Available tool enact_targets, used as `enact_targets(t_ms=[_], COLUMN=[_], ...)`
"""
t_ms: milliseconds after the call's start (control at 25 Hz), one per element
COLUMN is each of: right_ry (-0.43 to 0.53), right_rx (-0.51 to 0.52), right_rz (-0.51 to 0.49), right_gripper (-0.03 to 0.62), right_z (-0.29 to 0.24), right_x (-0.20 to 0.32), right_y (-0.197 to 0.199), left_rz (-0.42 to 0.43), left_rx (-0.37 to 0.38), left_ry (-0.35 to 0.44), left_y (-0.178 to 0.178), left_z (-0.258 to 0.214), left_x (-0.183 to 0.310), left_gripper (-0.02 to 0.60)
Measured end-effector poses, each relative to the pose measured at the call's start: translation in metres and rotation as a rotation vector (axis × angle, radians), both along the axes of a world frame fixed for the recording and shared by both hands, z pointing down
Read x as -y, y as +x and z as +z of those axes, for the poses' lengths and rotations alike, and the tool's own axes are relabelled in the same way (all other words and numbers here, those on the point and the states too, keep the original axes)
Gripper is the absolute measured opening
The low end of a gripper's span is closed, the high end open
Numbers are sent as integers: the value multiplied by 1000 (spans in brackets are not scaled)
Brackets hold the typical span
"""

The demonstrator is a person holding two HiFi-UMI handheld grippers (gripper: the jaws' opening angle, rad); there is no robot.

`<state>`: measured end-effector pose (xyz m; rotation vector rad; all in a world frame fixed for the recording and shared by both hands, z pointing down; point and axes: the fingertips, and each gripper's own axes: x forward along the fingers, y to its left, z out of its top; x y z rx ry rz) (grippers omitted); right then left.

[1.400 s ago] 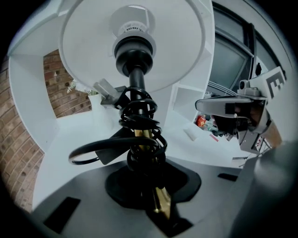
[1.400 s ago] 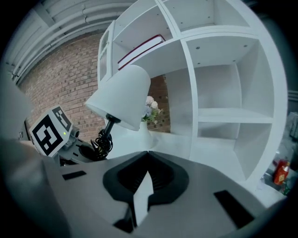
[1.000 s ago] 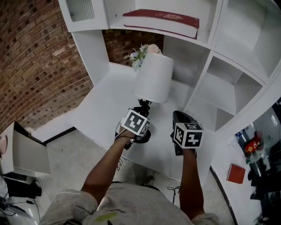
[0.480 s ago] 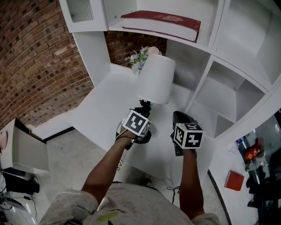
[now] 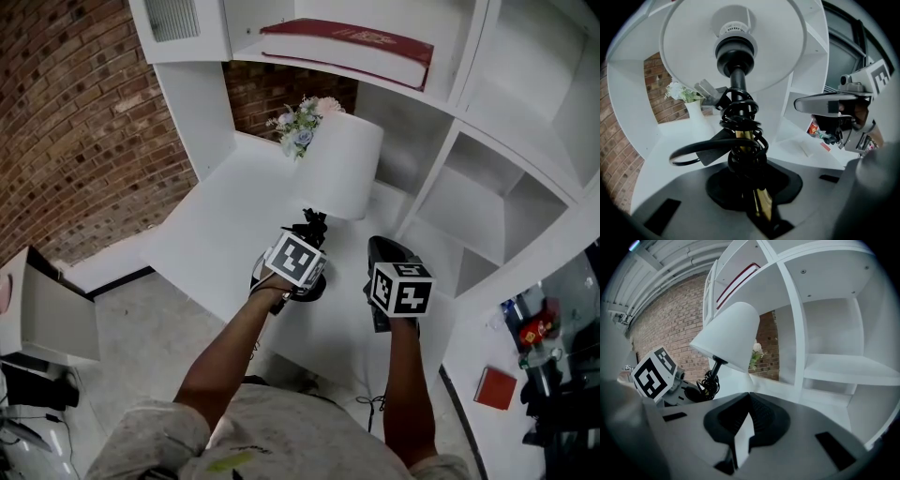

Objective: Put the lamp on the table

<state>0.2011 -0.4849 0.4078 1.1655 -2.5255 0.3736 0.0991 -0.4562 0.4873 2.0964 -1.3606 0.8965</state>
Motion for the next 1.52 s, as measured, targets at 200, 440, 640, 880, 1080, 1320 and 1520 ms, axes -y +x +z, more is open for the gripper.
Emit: enact_targets(t_ms=[200, 440, 640, 880, 1080, 1320, 1520], right_ry=[-1, -9, -35, -57, -66, -63, -58], right_rx=[-15, -23, -29, -26, -32, -49, -67], right_rz=[20, 86, 150, 236, 298, 365, 414], right_gripper=[5, 5, 5, 5, 5, 5, 5], right_z=[1, 2, 7, 13, 14, 13, 12], right_x=[-5, -11, -18, -29, -37, -45, -49], right_y=[-3, -8, -8, -4, -1, 1, 1], left_rz=[30, 97, 164, 247, 321, 389, 447], left_rx=[-5, -25, -40, -50, -61, -82, -90], left_ry=[2, 19, 16, 20, 39, 73, 71], left_y=[-1, -5, -5, -2, 6, 13, 19], left_z=[4, 7, 11, 14, 13, 15, 20], left_x=[1, 6, 10, 13, 14, 19, 21], left_gripper=[75, 75, 75, 75, 75, 75, 75])
